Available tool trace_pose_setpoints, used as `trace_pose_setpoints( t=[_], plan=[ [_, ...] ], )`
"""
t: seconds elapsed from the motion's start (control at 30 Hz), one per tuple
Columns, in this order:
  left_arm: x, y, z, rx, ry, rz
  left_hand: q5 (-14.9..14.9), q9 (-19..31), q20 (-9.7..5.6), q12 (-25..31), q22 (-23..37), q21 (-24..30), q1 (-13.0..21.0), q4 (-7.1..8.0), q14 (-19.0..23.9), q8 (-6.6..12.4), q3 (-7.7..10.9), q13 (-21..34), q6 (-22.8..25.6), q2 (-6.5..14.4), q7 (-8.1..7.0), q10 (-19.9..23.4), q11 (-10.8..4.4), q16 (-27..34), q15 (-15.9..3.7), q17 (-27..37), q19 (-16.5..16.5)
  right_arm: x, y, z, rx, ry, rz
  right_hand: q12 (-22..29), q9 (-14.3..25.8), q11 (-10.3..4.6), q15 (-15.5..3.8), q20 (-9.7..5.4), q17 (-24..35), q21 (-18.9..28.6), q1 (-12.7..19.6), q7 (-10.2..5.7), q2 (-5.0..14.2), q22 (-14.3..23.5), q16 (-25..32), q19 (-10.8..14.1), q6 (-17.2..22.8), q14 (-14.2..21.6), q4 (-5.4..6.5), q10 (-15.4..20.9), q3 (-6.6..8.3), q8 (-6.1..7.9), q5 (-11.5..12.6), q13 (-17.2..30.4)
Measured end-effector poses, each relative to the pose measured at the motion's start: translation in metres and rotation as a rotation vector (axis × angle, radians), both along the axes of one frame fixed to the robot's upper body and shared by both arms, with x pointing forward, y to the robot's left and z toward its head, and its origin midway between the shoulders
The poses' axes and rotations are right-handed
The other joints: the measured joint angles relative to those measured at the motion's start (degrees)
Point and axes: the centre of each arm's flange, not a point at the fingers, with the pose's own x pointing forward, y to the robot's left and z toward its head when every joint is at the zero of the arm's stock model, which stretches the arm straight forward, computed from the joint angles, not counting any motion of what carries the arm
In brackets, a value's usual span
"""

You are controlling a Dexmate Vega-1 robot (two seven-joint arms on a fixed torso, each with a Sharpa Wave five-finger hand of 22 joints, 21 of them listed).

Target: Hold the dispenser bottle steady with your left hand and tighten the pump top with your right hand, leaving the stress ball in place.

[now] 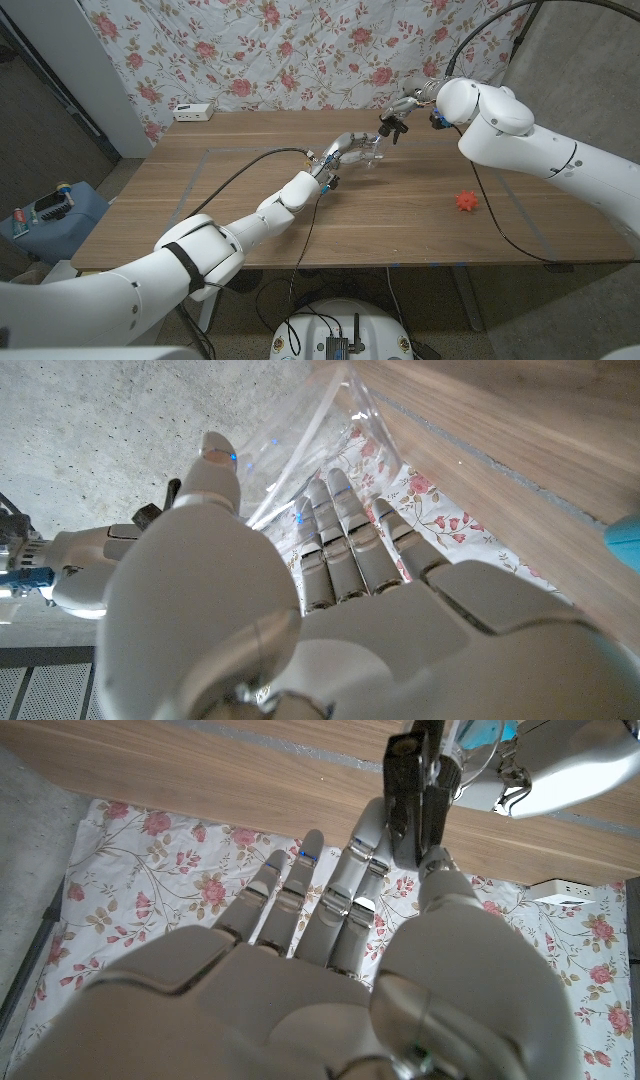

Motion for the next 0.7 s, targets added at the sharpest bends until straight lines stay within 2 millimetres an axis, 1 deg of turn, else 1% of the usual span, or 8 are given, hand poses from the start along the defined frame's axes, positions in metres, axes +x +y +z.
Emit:
trace_pose_setpoints(
  t=[0.13, 0.33, 0.43, 0.47, 0.5, 0.57, 0.6, 0.7],
  plan=[
    [-0.0002, 0.0002, 0.0001, -0.001, 0.0, 0.0, -0.1, 0.0, 0.0, 0.0, 0.0, 0.0, 0.0, 0.0, -0.1, -0.02, 0.0, 0.0, 0.0, 0.0, 0.0, 0.0, 0.0, 0.0, 0.09, 0.0, 0.0, -0.0001, 0.0013, -0.0002, 0.003, -0.003, -0.003, 0.0, 0.0, -0.32, 0.05, 0.0, 0.0, 0.0, 0.8, 0.1, 0.8, 0.0, 0.2, 0.0, 0.5, 0.3, -0.61, 0.3, 0.61, -0.4, 0.4, 0.0],
    [-0.0006, 0.0004, 0.0, 0.0, 0.0, -0.002, -0.1, 0.0, 0.0, 0.0, 0.0, 0.0, 0.0, 0.0, -0.1, -0.15, 0.0, 0.0, 0.0, 0.0, 0.0, 0.0, 0.0, 0.0, 0.09, 0.0, 0.0, -0.0006, 0.0032, -0.0003, 0.003, -0.006, -0.005, 0.0, 0.0, -0.85, -0.16, -0.31, 0.0, 0.0, 2.3, 0.11, 0.8, 0.0, 0.2, 0.3, 0.5, 0.8, -1.09, 0.9, 1.09, -0.9, 0.4, 0.0],
    [-0.0006, 0.0005, -0.0003, 0.001, 0.0, -0.003, -0.1, 0.0, 0.0, 0.0, 0.0, 0.0, 0.0, 0.0, -0.1, 0.05, 0.0, 0.0, 0.0, 0.0, 0.0, 0.0, 0.0, 0.0, 0.09, 0.0, 0.0, -0.0009, 0.0039, -0.0005, 0.004, -0.008, -0.008, 0.0, 0.0, -1.12, -0.26, -0.31, 0.0, 0.0, 2.6, 0.21, 1.1, 0.0, 0.2, 0.3, 0.3, 1.1, -1.09, 1.1, 1.08, -1.84, 0.4, -0.3],
    [-0.0006, 0.0005, -0.0003, 0.001, 0.0, -0.003, -0.1, 0.0, 0.0, 0.0, 0.0, 0.0, 0.0, 0.0, -0.1, 0.06, 0.0, 0.0, 0.0, 0.0, 0.0, 0.0, 0.0, 0.0, 0.09, 0.0, 0.0, -0.001, 0.0037, -0.0006, 0.006, -0.008, -0.01, 0.0, 0.0, -1.1, -0.26, -0.32, 0.1, 0.0, 2.6, 0.19, 1.1, 0.0, 0.1, 0.3, -0.5, 1.1, -1.07, 1.1, 1.07, -2.23, 0.4, -0.3],
    [-0.0009, 0.0007, -0.0002, 0.001, 0.0, -0.003, -0.1, 0.0, 0.0, 0.0, 0.0, 0.0, 0.0, 0.0, -0.1, 0.06, 0.0, 0.0, 0.0, 0.0, 0.0, 0.0, 0.0, 0.0, 0.09, 0.0, 0.0, -0.0012, 0.0041, -0.0006, 0.006, -0.008, -0.009, -0.2, 0.1, -0.55, -0.27, -0.41, 0.1, 0.0, 2.6, 0.18, 1.09, 0.0, -0.2, 0.2, -1.1, 1.1, -1.02, 0.5, 1.02, -2.59, 0.4, -0.3],
    [-0.001, 0.0008, -0.0004, 0.001, 0.0, -0.003, -0.1, 0.0, 0.0, 0.0, 0.0, 0.0, 0.0, 0.0, -0.1, 0.07, 0.0, 0.0, 0.0, 0.0, 0.0, 0.0, 0.0, 0.0, 0.09, 0.0, 0.0, -0.0015, 0.0049, -0.0012, 0.005, -0.007, -0.009, -1.0, 0.1, 0.24, -0.21, -0.35, 0.1, -0.3, 2.6, 0.38, 1.06, 0.0, -1.0, -0.4, -2.5, 0.1, -0.32, -1.8, 0.32, -3.83, 0.4, -0.1],
    [-0.0012, 0.0008, -0.0004, 0.0, 0.0, -0.004, -0.1, 0.0, 0.0, 0.0, 0.0, 0.0, 0.0, 0.0, -0.1, 0.07, -0.01, 0.0, 0.0, 0.0, 0.0, 0.0, 0.0, 0.0, 0.09, 0.0, 0.0, -0.0016, 0.0048, -0.0014, 0.005, -0.006, -0.01, -1.6, -0.1, 0.54, -0.12, -0.17, 0.1, -0.3, 2.2, 0.6, 0.63, 0.0, -1.3, -0.7, -3.4, -0.6, -0.12, -2.9, 0.09, -4.57, 0.5, -0.1],
    [-0.002, 0.0004, -0.0003, 0.0, -0.001, -0.006, -0.1, 0.0, 0.0, 0.0, 0.0, 0.0, 0.0, 0.01, -0.1, 0.07, -0.01, 0.0, 0.0, 0.0, 0.0, 0.0, 0.0, 0.0, 0.09, 0.0, 0.0, -0.0024, 0.0046, -0.0016, 0.004, -0.005, -0.012, -2.2, -0.1, 1.58, 0.29, 0.09, 0.4, -0.3, 1.0, 0.76, -0.44, 0.0, -1.9, -1.3, -4.7, -1.6, 0.39, -4.7, -0.85, -5.78, 0.2, -0.1]
  ],
)
